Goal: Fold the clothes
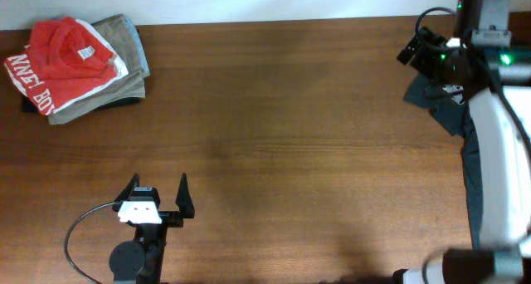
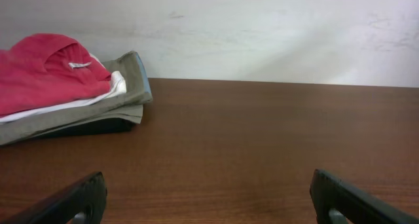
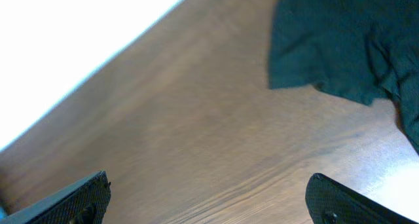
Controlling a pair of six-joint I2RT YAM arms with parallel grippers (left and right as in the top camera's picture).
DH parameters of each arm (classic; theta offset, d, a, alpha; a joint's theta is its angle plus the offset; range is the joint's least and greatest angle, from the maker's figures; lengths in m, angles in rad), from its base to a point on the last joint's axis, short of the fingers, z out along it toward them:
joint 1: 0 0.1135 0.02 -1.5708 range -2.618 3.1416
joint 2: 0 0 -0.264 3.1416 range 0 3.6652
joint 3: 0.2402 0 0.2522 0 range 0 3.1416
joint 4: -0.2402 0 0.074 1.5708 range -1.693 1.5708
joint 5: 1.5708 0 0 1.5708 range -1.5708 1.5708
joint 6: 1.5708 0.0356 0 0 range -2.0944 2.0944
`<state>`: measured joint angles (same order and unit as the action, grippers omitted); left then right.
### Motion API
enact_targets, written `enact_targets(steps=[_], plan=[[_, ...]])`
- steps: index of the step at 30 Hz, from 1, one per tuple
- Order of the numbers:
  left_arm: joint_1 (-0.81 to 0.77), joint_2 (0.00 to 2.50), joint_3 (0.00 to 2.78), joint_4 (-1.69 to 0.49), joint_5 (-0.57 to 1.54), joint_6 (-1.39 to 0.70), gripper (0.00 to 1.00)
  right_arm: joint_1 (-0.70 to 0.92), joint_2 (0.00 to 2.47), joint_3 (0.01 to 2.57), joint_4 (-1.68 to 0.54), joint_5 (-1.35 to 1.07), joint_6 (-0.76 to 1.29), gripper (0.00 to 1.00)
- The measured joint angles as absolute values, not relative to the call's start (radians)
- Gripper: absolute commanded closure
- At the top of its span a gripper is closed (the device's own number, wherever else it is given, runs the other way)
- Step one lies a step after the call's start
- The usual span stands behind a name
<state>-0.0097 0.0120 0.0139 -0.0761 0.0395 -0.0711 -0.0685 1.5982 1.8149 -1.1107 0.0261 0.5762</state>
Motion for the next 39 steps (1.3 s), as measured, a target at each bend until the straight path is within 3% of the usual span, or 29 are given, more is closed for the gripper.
enact_targets(steps=[12, 17, 22, 26, 33, 39], plan=[[-0.01, 0.012, 0.014, -0.076, 0.039, -0.071, 0.01, -0.011, 1.313, 1.711, -1.097, 0.044, 0.576, 0.01], [-0.01, 0.011, 0.014, -0.078, 0.035, -0.071, 0.01, -0.011, 1.138, 1.364, -0.844, 0.053, 0.535, 0.01], [-0.01, 0.011, 0.014, -0.078, 0.033, -0.071, 0.01, -0.011, 0.807, 0.743, -0.348, -0.002, 0.476, 0.01], [-0.01, 0.011, 0.014, -0.079, 0.032, -0.071, 0.01, -0.011, 0.573, 0.409, -0.121, -0.035, 0.463, 0.01], [-0.01, 0.01, 0.014, -0.078, 0.033, -0.071, 0.01, -0.011, 0.251, 0.083, -0.047, -0.067, 0.437, 0.01], [-0.01, 0.01, 0.014, -0.079, 0.032, -0.071, 0.01, -0.011, 0.133, 0.047, -0.05, -0.112, 0.316, 0.01]])
